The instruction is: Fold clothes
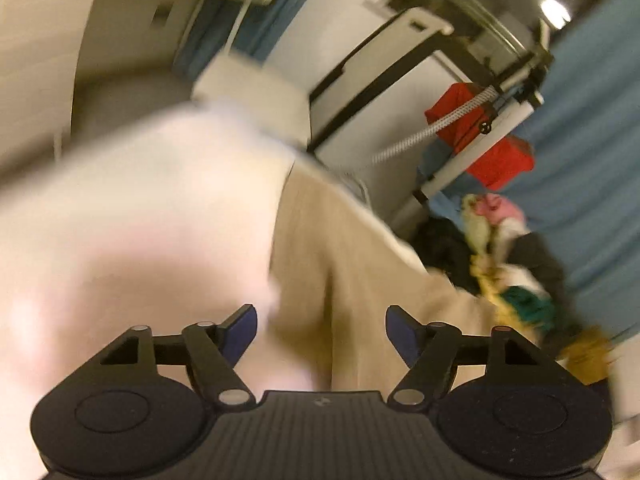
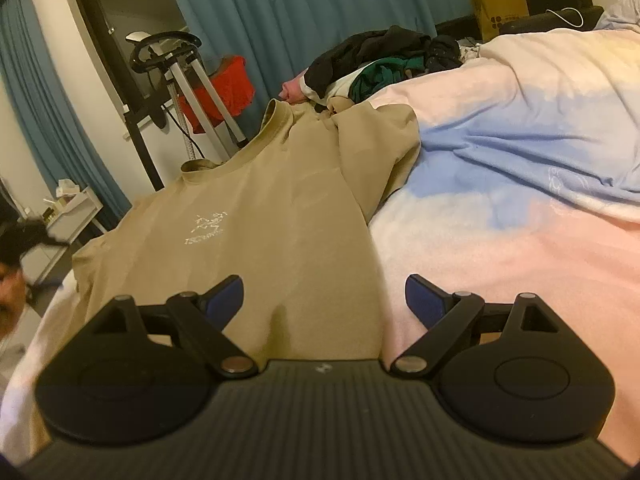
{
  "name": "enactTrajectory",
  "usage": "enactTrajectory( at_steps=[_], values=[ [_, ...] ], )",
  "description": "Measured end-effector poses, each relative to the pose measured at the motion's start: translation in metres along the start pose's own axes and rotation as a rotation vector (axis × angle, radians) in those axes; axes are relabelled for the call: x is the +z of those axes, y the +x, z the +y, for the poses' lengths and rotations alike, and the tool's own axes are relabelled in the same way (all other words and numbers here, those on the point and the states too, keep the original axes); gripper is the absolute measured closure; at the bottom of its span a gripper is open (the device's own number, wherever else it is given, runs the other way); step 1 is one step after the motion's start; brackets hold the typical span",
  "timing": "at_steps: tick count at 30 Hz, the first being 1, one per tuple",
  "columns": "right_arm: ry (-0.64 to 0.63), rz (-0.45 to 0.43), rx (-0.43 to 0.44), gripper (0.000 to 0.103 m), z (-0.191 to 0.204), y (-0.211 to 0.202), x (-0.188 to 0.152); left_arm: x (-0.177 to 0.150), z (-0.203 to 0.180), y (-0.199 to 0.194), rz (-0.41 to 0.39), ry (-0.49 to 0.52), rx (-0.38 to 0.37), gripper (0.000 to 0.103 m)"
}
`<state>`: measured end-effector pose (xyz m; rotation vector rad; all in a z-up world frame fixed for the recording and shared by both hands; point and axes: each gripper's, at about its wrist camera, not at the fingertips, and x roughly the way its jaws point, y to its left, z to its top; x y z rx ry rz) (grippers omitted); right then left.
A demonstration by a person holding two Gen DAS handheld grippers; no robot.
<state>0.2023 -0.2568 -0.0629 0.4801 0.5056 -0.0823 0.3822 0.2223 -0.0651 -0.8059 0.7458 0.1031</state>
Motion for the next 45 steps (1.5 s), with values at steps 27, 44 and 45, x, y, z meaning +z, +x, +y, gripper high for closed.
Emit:
enactTrajectory(
  at_steps=[27,44,45],
  values=[
    [0.017,0.017,-0.028,0.014,-0.018,0.009,0.005,0.012,0.019,-0.008,0.043,0.2,0.143,0.043],
    [-0.079,0.172,0.048,0.015,-0.017,-0.15,0.0,-0.217,0.031,-0.161,0.571,0.796,0.209,0.024],
    [-0.049,0.205,0.056,0.015,-0.023,-0.161,-0.001,-0.222,0.03,-0.161,0.563,0.828,0.225,0.027]
  ],
)
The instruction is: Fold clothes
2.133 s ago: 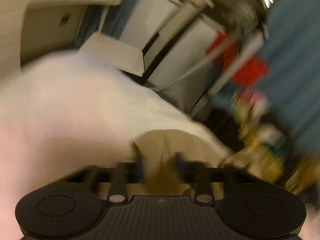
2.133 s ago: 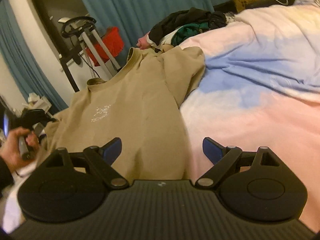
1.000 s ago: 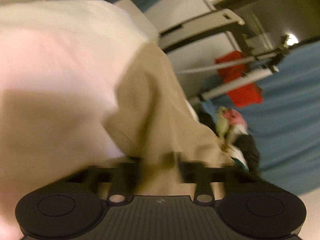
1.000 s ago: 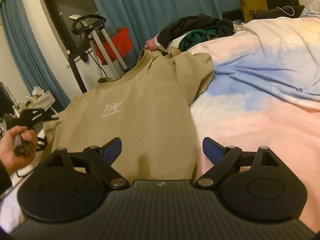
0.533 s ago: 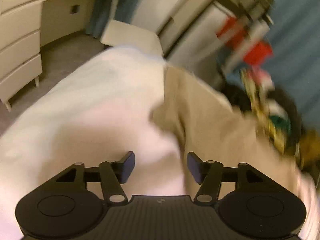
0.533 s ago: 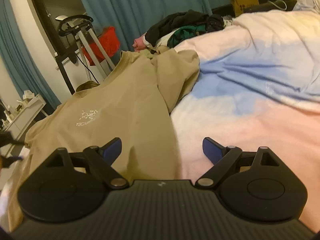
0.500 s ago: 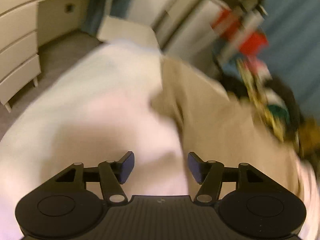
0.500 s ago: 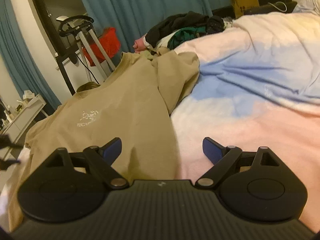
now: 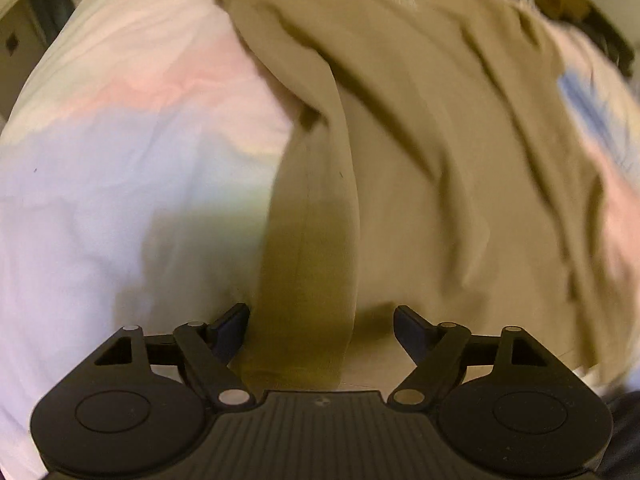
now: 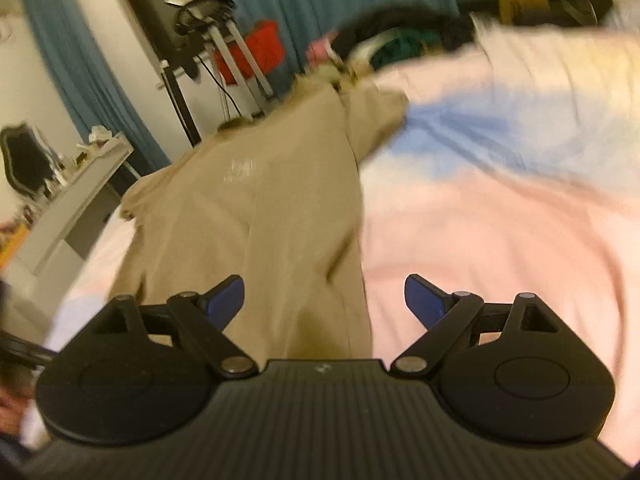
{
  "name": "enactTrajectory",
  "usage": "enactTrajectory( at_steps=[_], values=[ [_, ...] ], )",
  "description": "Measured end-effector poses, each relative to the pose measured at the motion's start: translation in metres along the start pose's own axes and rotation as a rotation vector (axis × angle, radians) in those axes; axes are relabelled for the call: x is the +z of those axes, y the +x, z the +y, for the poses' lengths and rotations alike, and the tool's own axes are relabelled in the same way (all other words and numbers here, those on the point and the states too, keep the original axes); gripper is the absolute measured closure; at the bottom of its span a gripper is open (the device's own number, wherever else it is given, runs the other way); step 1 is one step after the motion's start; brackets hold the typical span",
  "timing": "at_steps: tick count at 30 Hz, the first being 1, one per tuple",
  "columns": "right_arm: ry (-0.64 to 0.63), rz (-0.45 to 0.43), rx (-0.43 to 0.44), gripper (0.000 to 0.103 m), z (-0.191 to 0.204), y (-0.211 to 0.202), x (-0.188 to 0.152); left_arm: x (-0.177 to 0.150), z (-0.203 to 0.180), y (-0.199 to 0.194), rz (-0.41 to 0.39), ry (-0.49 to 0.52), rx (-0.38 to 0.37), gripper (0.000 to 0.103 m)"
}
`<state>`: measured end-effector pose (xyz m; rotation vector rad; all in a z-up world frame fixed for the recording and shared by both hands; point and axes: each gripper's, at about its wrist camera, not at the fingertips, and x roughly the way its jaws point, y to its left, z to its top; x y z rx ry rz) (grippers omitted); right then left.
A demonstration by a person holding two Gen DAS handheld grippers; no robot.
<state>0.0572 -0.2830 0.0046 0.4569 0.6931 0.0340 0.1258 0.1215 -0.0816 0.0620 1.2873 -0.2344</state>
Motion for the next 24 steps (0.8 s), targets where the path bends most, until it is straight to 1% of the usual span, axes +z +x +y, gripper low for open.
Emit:
enactTrajectory(
  at_steps=[1,2,3,4,5,6,8,9,12,14,15,17,19,20,21,22,24],
  values=[
    [0.01,0.034,0.001,0.015,-0.003,-0.008,-0.005,-0.001,-0.001,-0.003,-0.006,0.021,0.007,0.031],
    [0.022,0.068,0.001,0.017,-0.005,-0.015,-0.01,-0.002,0.001,-0.008,-0.011,0.029,-0.004,0.036],
    [0.041,0.091,-0.004,0.019,-0.006,-0.02,-0.013,-0.003,0.003,-0.014,-0.016,0.037,-0.016,0.054],
    [0.06,0.113,-0.008,0.019,-0.008,-0.025,-0.017,-0.003,0.007,-0.02,-0.017,0.03,-0.039,0.065],
    [0.076,0.125,-0.001,0.019,-0.007,-0.029,-0.018,-0.003,0.016,-0.029,-0.013,-0.001,-0.084,0.088],
    [0.07,0.135,0.002,0.019,-0.003,-0.032,-0.02,-0.003,0.025,-0.038,-0.016,-0.028,-0.122,0.094],
    [0.004,0.158,0.0,0.019,0.013,-0.031,-0.024,-0.006,0.044,-0.057,-0.04,-0.068,-0.178,0.095],
    [-0.051,0.176,0.006,0.019,0.024,-0.028,-0.027,-0.007,0.055,-0.065,-0.047,-0.091,-0.201,0.097],
    [-0.24,0.236,-0.007,0.021,0.058,-0.011,-0.043,-0.011,0.09,-0.07,-0.021,-0.174,-0.229,0.099],
    [-0.352,0.296,-0.036,0.026,0.076,0.009,-0.055,-0.013,0.104,-0.069,-0.001,-0.214,-0.246,0.099],
    [-0.38,0.323,-0.055,0.033,0.08,0.019,-0.058,-0.014,0.11,-0.069,0.008,-0.232,-0.255,0.099],
    [-0.414,0.375,-0.098,0.042,0.082,0.037,-0.063,-0.01,0.116,-0.069,0.014,-0.233,-0.256,0.099],
    [-0.4,0.414,-0.136,0.075,0.076,0.047,-0.06,-0.004,0.12,-0.07,0.023,-0.216,-0.248,0.099],
    [-0.396,0.416,-0.15,0.084,0.075,0.044,-0.054,-0.002,0.121,-0.072,0.023,-0.205,-0.244,0.099],
    [-0.397,0.409,-0.143,0.092,0.074,0.037,-0.048,0.001,0.122,-0.075,0.021,-0.192,-0.242,0.099],
    [-0.397,0.402,-0.136,0.095,0.073,0.03,-0.041,0.003,0.125,-0.08,0.014,-0.176,-0.247,0.099],
    [-0.393,0.374,-0.127,0.096,0.071,0.011,-0.026,0.003,0.131,-0.095,-0.009,-0.149,-0.278,0.099]
  ],
)
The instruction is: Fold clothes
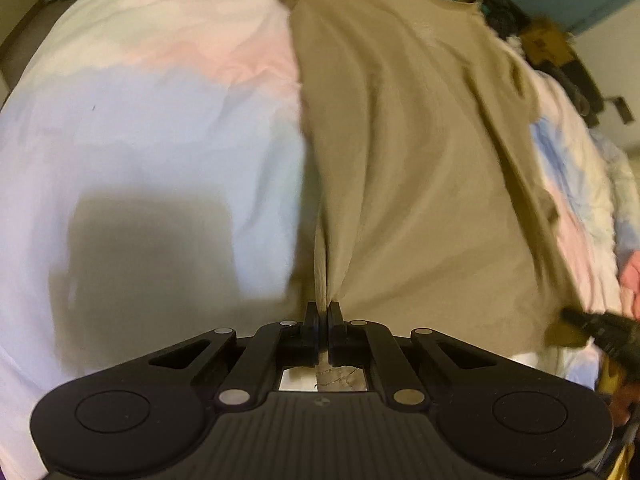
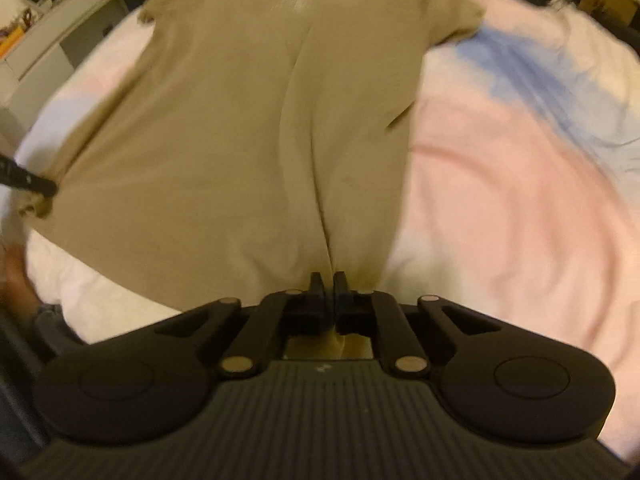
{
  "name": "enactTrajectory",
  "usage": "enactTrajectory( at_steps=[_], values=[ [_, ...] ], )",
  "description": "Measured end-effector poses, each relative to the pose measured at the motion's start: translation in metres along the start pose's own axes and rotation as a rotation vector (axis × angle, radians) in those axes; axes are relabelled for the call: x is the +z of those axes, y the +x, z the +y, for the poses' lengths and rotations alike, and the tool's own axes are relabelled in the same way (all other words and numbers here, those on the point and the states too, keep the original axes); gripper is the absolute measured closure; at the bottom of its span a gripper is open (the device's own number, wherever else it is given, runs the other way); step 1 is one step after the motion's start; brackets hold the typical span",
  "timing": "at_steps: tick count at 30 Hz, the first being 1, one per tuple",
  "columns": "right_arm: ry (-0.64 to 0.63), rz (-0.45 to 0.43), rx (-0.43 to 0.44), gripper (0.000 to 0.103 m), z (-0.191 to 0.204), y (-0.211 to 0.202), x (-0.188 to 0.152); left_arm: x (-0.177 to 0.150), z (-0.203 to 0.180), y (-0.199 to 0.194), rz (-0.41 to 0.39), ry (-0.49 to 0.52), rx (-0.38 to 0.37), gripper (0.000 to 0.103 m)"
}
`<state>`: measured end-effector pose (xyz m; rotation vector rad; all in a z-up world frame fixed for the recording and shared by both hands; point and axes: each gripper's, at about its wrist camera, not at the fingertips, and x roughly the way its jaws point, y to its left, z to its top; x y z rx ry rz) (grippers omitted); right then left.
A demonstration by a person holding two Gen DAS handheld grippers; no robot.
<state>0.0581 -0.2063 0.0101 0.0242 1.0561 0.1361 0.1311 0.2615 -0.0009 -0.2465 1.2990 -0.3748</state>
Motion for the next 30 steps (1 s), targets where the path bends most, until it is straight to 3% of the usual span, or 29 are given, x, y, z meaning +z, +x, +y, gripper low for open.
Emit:
enactTrajectory(
  at_steps=[5,10,12,14,15,16,17,18,20,23,25,30],
  values=[
    [0.069,-0.059,0.037,0.096,-0.028,-0.041,0.006,-0.006,-0.017,-0.016,-0.015,0.017,-0.048,0.099],
    [0.107,0.065,0.062,0.095,-0.036,-0.01,-0.01,-0.04,-0.023,-0.006,0.038,-0.003,0.012,0.096],
    [0.142,0.082,0.067,0.094,-0.041,-0.004,-0.015,-0.041,-0.027,-0.016,0.02,0.019,0.037,0.077],
    [0.181,0.043,0.09,0.09,-0.049,-0.012,-0.014,-0.041,-0.033,-0.028,-0.017,0.046,0.049,0.056],
    [0.202,0.017,0.105,0.077,-0.054,-0.017,-0.013,-0.041,-0.04,-0.036,-0.054,0.071,0.053,0.051],
    [0.223,-0.011,0.12,0.047,-0.059,-0.021,-0.011,-0.041,-0.05,-0.045,-0.109,0.109,0.074,0.048],
    [0.242,-0.058,0.127,0.031,-0.062,-0.027,-0.008,-0.042,-0.062,-0.053,-0.175,0.148,0.112,0.044],
    [0.269,-0.124,0.131,0.012,-0.066,-0.033,-0.005,-0.044,-0.074,-0.061,-0.241,0.186,0.149,0.033],
    [0.35,-0.254,0.159,0.014,-0.074,-0.033,0.008,-0.05,-0.102,-0.074,-0.357,0.215,0.168,0.021],
    [0.529,-0.394,0.252,0.014,-0.094,-0.006,0.034,-0.056,-0.147,-0.088,-0.506,0.217,0.15,0.02],
    [0.669,-0.475,0.309,0.014,-0.112,0.024,0.051,-0.049,-0.178,-0.077,-0.532,0.201,0.106,0.02],
    [0.937,-0.561,0.462,0.013,-0.147,0.107,0.081,-0.056,-0.241,-0.034,-0.597,0.156,-0.001,0.014]
  ],
)
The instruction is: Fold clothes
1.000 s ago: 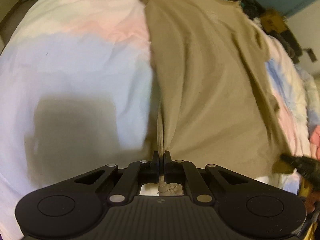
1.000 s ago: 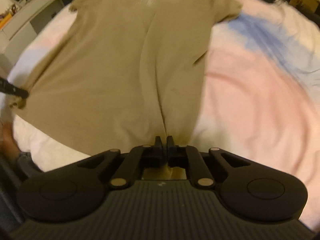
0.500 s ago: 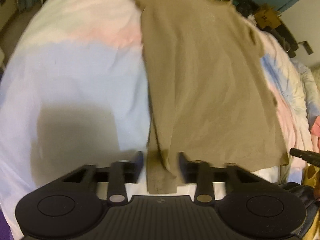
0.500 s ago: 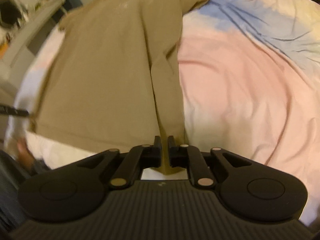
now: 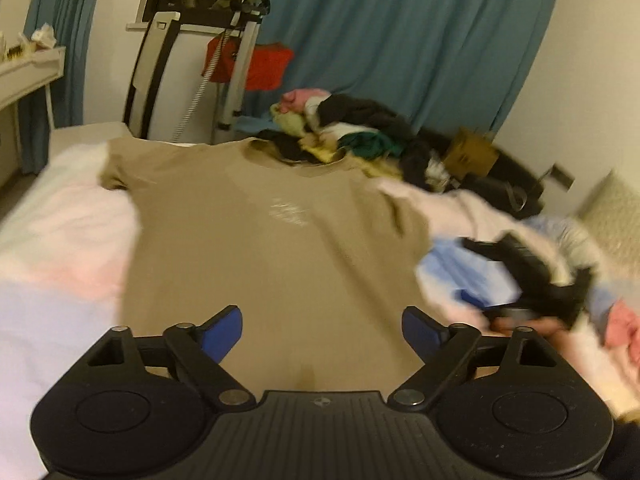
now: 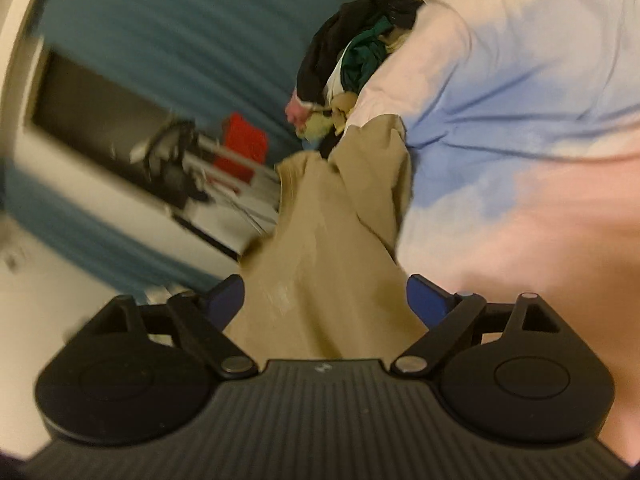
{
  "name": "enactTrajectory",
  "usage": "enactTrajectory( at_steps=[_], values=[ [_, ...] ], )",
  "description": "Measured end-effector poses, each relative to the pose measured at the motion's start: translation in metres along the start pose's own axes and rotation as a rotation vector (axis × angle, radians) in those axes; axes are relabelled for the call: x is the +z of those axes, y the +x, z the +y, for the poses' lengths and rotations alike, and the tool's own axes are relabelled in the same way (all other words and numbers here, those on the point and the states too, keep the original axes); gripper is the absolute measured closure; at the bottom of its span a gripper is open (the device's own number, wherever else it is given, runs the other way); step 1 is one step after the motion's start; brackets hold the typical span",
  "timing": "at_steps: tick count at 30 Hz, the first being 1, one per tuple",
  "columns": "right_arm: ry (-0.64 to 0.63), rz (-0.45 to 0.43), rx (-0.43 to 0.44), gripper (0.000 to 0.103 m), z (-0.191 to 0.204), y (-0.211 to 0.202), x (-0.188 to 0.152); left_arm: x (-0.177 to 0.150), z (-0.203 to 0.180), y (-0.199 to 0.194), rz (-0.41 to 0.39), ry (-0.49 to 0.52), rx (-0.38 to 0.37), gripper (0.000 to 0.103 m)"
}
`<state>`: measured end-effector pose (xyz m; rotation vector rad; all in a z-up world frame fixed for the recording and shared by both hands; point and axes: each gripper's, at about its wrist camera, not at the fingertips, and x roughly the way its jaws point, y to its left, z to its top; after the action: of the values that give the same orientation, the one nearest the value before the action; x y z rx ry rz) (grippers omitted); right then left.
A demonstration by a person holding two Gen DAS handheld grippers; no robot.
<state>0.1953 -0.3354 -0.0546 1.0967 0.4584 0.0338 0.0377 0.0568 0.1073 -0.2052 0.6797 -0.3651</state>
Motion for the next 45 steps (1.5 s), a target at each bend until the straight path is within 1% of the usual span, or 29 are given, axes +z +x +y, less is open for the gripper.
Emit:
enactTrajectory(
  at_steps=[2,3,4,6,8,10,11,12,14,15,17,19,21,23,24,26,27,29,30,31,32,33,34,35,38,41,42,43,45],
  values=[
    [0.055,-0.021,0.027,0.012,-0.017,0.029,0.007,-0.015,-0.001,0.058,-0.01,-0.024,-0.01,0.014],
    [0.073,-0.024,0.037,0.013,-0.025,0.043,0.01,-0.026,0.007,0.089,0.001,-0.039,-0.014,0.014],
    [0.09,-0.022,0.053,0.013,-0.032,0.059,0.013,-0.031,0.018,0.104,0.017,-0.057,-0.02,0.014],
    [0.109,-0.029,0.052,0.014,-0.042,0.086,0.019,-0.036,0.041,0.152,0.041,-0.08,-0.009,0.014],
    [0.109,-0.046,0.047,0.014,-0.045,0.112,0.021,-0.037,0.056,0.176,0.064,-0.091,0.022,0.014],
    [0.059,-0.062,0.05,0.016,-0.04,0.132,0.029,-0.039,0.069,0.196,0.088,-0.104,0.047,0.014],
    [0.034,-0.07,0.051,0.018,-0.037,0.142,0.032,-0.04,0.073,0.203,0.099,-0.118,0.05,0.014],
    [0.01,-0.076,0.048,0.029,-0.037,0.148,0.035,-0.04,0.077,0.209,0.112,-0.134,0.051,0.014],
    [0.015,-0.074,0.039,0.061,-0.043,0.159,0.043,-0.041,0.083,0.227,0.139,-0.171,0.04,0.015],
    [0.034,-0.071,0.028,0.094,-0.047,0.161,0.048,-0.041,0.085,0.237,0.152,-0.19,0.034,0.015],
    [0.065,-0.07,0.006,0.094,-0.055,0.164,0.059,-0.04,0.09,0.248,0.162,-0.212,0.03,0.015],
    [-0.014,-0.142,-0.004,0.094,-0.047,0.153,0.071,-0.041,0.091,0.254,0.159,-0.216,0.039,0.015],
    [-0.111,-0.216,-0.033,0.094,-0.034,0.138,0.084,-0.042,0.092,0.257,0.162,-0.215,0.042,0.015],
    [-0.192,-0.259,-0.079,0.094,-0.024,0.126,0.096,-0.043,0.093,0.263,0.166,-0.206,0.049,0.015],
    [-0.233,-0.26,-0.117,0.094,-0.02,0.125,0.1,-0.044,0.092,0.264,0.172,-0.198,0.055,0.015],
    [-0.291,-0.23,-0.194,0.092,-0.016,0.128,0.105,-0.046,0.091,0.265,0.179,-0.184,0.069,0.015],
    [-0.294,-0.215,-0.207,0.09,-0.016,0.13,0.106,-0.047,0.09,0.265,0.181,-0.176,0.07,0.015],
    [-0.307,-0.191,-0.254,0.082,-0.015,0.131,0.106,-0.046,0.086,0.26,0.193,-0.154,0.074,0.015],
    [-0.316,-0.185,-0.282,0.065,-0.014,0.13,0.105,-0.045,0.084,0.257,0.196,-0.143,0.077,0.015],
    [-0.325,-0.194,-0.286,0.037,-0.011,0.122,0.103,-0.045,0.081,0.255,0.198,-0.13,0.077,0.015],
    [-0.333,-0.203,-0.29,0.025,-0.008,0.114,0.101,-0.045,0.079,0.253,0.197,-0.115,0.074,0.015],
    [-0.341,-0.214,-0.294,0.008,-0.005,0.105,0.099,-0.045,0.077,0.252,0.191,-0.102,0.073,0.015],
    [-0.352,-0.231,-0.293,0.01,0.001,0.095,0.094,-0.046,0.074,0.25,0.186,-0.09,0.071,0.015],
    [-0.37,-0.227,-0.294,0.01,0.008,0.085,0.09,-0.047,0.072,0.247,0.183,-0.079,0.067,0.015],
    [-0.432,-0.191,-0.289,0.01,0.026,0.051,0.075,-0.051,0.062,0.24,0.181,-0.037,0.045,0.015],
    [-0.502,-0.171,-0.307,0.01,0.036,0.002,0.049,-0.058,0.053,0.23,0.183,0.017,0.034,0.015],
    [-0.53,-0.149,-0.307,0.01,0.037,-0.016,0.036,-0.061,0.049,0.224,0.185,0.036,0.029,0.015],
    [-0.552,-0.127,-0.314,0.01,0.038,-0.033,0.025,-0.064,0.044,0.22,0.196,0.063,0.019,0.015],
    [-0.568,-0.085,-0.335,0.01,0.038,-0.071,-0.001,-0.071,0.033,0.217,0.247,0.139,-0.017,0.016]
  ],
)
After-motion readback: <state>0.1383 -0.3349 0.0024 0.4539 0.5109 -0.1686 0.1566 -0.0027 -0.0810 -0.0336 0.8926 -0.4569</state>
